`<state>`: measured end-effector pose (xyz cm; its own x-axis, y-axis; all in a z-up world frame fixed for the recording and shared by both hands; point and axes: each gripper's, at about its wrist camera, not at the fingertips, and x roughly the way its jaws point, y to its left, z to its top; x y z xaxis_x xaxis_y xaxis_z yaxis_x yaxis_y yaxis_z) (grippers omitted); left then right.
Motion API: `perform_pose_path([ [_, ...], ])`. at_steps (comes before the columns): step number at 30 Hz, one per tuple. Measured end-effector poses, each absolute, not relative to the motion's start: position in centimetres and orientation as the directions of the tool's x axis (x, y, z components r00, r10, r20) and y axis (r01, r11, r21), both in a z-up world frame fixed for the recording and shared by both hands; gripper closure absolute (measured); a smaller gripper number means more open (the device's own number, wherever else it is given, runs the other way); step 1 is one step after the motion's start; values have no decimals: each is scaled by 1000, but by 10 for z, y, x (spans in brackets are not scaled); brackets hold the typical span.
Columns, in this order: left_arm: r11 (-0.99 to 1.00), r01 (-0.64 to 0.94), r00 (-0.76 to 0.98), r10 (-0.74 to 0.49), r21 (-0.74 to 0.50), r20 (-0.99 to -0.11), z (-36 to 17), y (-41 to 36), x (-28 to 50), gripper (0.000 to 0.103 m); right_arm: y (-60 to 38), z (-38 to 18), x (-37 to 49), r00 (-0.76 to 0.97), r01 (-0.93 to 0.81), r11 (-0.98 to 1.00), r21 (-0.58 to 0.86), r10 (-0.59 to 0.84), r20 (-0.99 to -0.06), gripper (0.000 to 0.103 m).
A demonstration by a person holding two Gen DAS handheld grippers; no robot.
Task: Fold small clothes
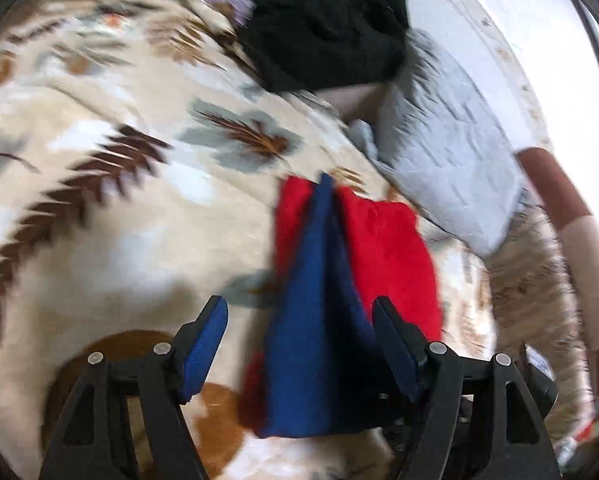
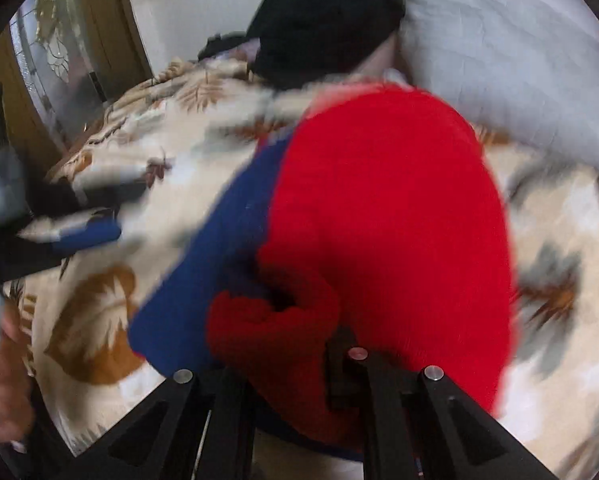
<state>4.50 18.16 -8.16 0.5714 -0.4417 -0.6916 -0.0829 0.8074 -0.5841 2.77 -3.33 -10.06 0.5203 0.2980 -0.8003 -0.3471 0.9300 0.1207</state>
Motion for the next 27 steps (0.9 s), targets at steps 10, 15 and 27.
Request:
perform_pose_path([
  [10, 768, -1, 424, -580, -641, -696, -82, 117, 92, 28, -55, -74, 23, 549, -331, 909, 255, 405, -731, 93],
  [15, 793, -9, 320, -575, -609, -753, -102, 91, 126, 82, -50, -74, 17, 566, -351, 908, 231, 402, -720, 93],
  [27, 849, 31, 366, -500, -527, -785, -116, 134, 120, 85, -11, -61, -2, 560, -451, 862, 231, 475, -679, 42],
])
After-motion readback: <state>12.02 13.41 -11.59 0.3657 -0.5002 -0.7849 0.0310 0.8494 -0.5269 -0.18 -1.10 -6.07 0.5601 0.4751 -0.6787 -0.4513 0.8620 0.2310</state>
